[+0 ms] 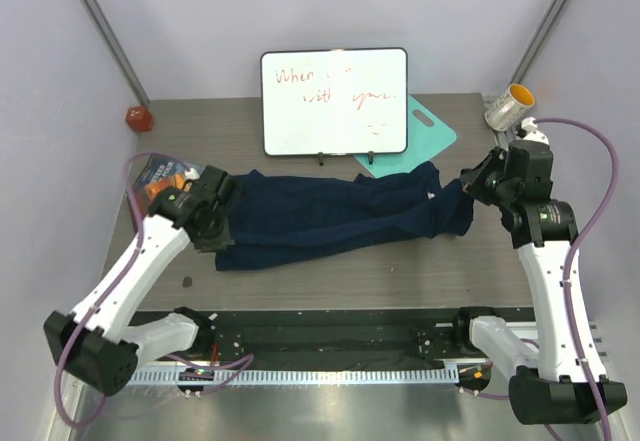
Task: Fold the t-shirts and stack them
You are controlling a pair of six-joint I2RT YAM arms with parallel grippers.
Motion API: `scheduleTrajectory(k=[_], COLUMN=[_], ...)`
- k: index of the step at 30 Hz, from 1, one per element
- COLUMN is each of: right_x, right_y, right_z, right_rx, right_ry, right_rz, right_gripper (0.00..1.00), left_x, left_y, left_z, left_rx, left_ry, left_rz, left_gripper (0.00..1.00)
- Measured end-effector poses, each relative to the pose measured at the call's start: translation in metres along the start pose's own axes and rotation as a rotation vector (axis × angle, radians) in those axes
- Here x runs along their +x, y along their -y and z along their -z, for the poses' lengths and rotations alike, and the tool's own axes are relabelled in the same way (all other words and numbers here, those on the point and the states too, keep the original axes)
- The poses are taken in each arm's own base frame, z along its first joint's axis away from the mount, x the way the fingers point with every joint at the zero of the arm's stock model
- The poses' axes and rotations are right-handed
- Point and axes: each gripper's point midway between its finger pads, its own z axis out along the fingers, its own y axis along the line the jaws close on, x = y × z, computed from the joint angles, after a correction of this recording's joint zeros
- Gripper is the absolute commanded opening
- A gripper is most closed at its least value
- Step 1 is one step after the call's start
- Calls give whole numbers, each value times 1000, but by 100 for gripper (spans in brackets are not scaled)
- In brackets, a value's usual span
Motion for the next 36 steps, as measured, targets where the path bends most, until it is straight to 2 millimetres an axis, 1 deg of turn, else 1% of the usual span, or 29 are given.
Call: scheduleTrajectory(k=[2,4,6,9,12,17,20,24,29,33,36], right_x=[-13,-24,-27,-26,-23,-9,1,10,19,22,24], right_y=[0,0,0,-1,-2,5,10,15,21,24,25], right_z=[5,10,12,11,9,0,-7,-22,-46,-59,-67], right_rx=[12,24,25,22,15,29,47,72,104,122,130], right_ry=[52,97,113,107,94,39,-3,-54,-114,-135,-149], right_rz=[0,-1,-2,-1,2,23,35,42,42,35,24], right_gripper=[1,1,1,1,1,1,1,1,1,1,1], left_x=[-11,-16,-16,-10,-3,16,24,22,15,10,5], left_y=[-8,-15,-19,-23,-21,-16,-17,-22,-30,-30,-28], left_z=[13,28,38,41,28,-5,-15,-22,-33,-40,-51], left_rx=[-3,16,41,41,1,-84,-115,-179,-288,-316,-329], left_ry=[91,171,221,216,134,-52,-110,-126,-130,-148,-172], left_rz=[24,50,72,80,58,5,-9,3,16,24,39], left_gripper=[0,0,0,0,0,0,0,0,0,0,0])
